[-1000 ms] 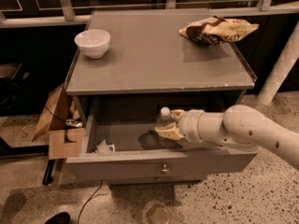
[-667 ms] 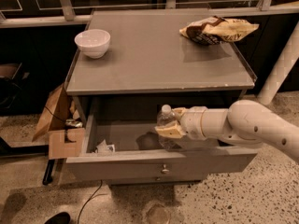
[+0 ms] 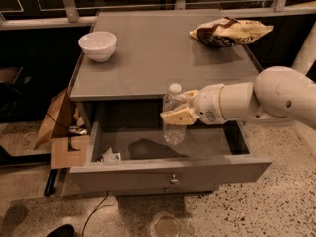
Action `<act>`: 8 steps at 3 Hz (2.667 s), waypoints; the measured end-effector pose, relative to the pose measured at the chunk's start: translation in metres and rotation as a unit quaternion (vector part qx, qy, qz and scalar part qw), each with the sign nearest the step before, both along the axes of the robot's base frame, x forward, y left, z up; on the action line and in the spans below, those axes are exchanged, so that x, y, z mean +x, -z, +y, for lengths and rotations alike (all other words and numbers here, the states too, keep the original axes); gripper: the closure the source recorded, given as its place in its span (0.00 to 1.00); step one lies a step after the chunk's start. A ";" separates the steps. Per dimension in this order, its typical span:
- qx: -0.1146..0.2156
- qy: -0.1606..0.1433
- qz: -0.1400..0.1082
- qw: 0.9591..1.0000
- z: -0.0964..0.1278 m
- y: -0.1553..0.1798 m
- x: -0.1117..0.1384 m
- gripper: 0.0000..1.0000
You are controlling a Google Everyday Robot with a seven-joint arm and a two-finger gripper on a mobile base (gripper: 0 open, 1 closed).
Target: Pick water bottle from top drawer and place on counter
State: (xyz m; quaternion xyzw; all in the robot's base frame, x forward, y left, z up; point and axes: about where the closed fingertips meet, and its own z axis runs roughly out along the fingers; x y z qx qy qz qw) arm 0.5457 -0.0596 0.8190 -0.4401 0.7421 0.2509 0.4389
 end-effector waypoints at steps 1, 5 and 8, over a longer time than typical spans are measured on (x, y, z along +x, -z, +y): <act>0.000 0.000 0.000 1.000 0.000 0.000 0.000 1.00; -0.024 0.058 -0.038 0.997 -0.007 -0.113 0.040 1.00; -0.016 0.070 -0.085 0.994 0.007 -0.153 0.123 1.00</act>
Offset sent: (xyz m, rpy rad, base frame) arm -0.0010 -0.0026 0.0210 -0.0075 0.0280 -0.0483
